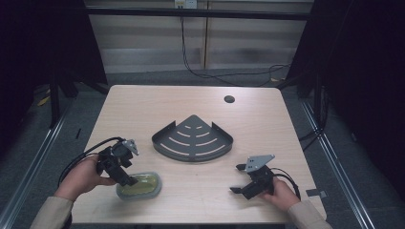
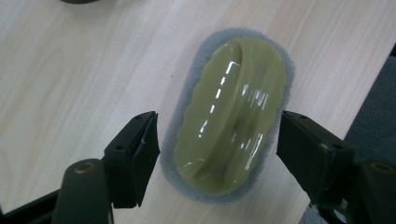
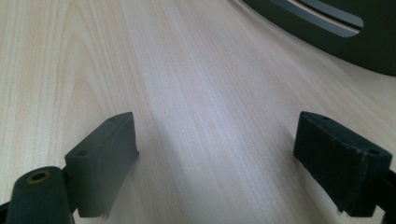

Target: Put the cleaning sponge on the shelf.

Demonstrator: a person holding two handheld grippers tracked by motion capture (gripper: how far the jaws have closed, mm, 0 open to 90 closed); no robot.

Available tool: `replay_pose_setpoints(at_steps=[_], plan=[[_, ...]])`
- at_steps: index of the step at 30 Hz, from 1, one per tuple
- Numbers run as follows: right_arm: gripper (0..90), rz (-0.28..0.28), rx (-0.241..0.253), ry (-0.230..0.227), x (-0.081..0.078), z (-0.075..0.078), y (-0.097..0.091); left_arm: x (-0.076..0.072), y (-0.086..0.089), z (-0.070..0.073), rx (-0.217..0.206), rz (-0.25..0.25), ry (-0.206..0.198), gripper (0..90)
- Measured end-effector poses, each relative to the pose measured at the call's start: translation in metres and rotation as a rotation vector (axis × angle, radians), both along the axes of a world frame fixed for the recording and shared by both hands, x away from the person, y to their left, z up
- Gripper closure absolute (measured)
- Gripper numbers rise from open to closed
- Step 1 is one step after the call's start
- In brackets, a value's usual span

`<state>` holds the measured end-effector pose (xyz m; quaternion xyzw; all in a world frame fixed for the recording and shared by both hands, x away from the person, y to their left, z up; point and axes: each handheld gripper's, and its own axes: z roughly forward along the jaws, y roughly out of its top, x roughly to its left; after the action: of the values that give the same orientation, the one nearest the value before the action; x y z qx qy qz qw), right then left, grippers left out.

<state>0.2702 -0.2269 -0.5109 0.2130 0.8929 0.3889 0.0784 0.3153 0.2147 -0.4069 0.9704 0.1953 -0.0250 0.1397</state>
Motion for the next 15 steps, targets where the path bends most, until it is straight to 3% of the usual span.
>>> replay_pose_setpoints(at_steps=[9,15], plan=[[12.6,-0.001,-0.001,0.001,0.000,0.000,0.000,-0.002,-0.009,-0.007,0.032,-0.062,0.038,38.8],[12.6,-0.002,-0.001,0.002,0.000,0.000,0.000,-0.002,-0.014,-0.013,0.046,-0.091,0.070,51.5]])
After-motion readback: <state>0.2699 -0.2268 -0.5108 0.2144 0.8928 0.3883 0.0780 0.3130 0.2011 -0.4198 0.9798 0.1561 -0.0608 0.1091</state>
